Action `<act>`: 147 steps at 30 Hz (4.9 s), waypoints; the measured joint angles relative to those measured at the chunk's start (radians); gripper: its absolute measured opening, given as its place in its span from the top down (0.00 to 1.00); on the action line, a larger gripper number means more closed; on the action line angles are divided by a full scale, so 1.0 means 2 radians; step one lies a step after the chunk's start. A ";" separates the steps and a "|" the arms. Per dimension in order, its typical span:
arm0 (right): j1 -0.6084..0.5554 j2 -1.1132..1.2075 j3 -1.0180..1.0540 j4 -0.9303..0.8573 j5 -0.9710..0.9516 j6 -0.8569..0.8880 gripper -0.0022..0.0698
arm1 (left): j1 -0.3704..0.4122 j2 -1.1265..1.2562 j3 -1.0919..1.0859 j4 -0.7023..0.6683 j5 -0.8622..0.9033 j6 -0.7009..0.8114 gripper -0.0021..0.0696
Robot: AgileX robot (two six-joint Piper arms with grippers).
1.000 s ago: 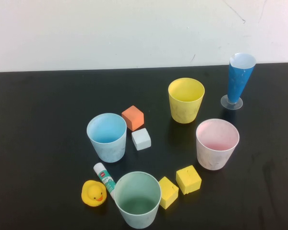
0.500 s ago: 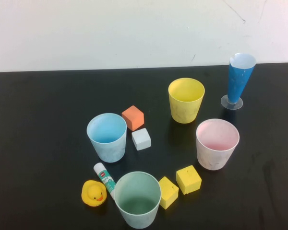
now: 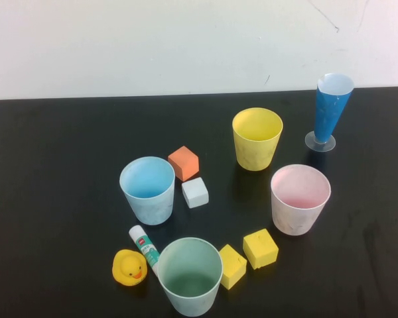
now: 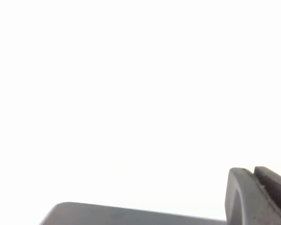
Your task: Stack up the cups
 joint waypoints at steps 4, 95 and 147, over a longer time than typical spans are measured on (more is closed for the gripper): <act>0.000 0.000 0.000 0.024 -0.039 -0.001 0.97 | 0.000 0.000 0.000 0.014 -0.028 -0.046 0.97; 0.000 0.310 -0.216 0.120 0.455 -0.214 0.97 | -0.156 0.794 -0.743 -0.073 0.627 0.177 0.94; 0.000 0.320 -0.270 0.303 0.556 -0.455 0.97 | -0.318 0.709 -0.673 0.025 0.617 0.145 0.85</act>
